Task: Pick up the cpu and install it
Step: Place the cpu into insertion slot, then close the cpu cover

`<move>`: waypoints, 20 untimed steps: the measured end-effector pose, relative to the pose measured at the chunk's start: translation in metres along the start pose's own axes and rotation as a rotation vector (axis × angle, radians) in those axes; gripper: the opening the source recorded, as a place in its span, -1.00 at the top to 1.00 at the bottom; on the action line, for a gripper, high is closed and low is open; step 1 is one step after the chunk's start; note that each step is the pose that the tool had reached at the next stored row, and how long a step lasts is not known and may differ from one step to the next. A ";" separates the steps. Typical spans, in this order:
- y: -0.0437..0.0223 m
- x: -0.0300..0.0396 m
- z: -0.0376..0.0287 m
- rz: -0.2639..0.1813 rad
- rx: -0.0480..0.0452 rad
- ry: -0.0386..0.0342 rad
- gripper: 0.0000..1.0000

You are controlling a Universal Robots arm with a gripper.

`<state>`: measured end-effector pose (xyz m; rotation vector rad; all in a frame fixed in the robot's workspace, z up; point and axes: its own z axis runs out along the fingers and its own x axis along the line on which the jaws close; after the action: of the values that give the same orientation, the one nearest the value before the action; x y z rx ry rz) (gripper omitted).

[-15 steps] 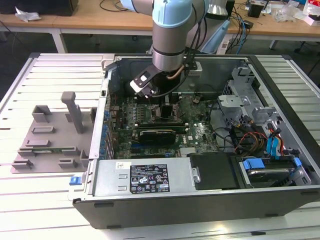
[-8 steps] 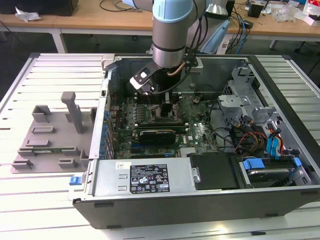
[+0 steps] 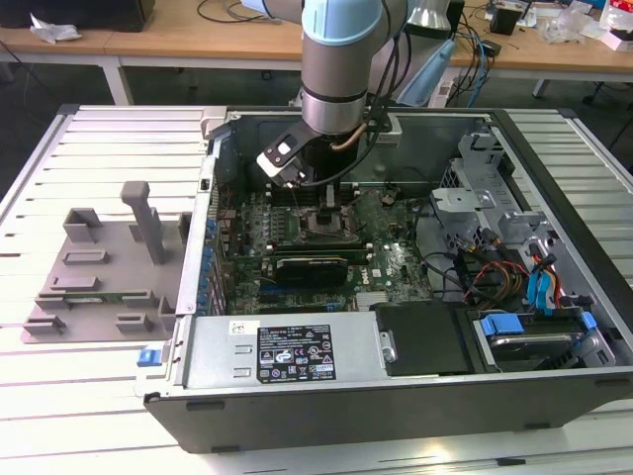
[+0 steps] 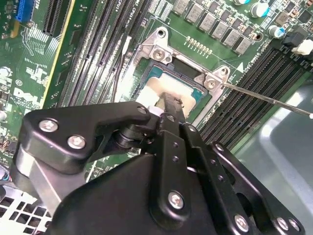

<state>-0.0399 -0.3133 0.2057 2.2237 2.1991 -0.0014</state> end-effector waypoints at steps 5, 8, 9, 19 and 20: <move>0.0000 -0.0001 -0.0121 0.000 -0.0004 0.0000 0.79; 0.0002 -0.0004 -0.0349 0.000 -0.0003 -0.0001 0.79; 0.0003 -0.0003 -0.0362 0.000 -0.0005 0.0003 0.79; 0.0003 -0.0004 -0.0402 0.000 -0.0004 0.0001 0.79; 0.0003 -0.0004 -0.0407 0.000 -0.0004 0.0001 0.79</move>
<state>-0.0400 -0.3133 0.2464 2.2231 2.1993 -0.0009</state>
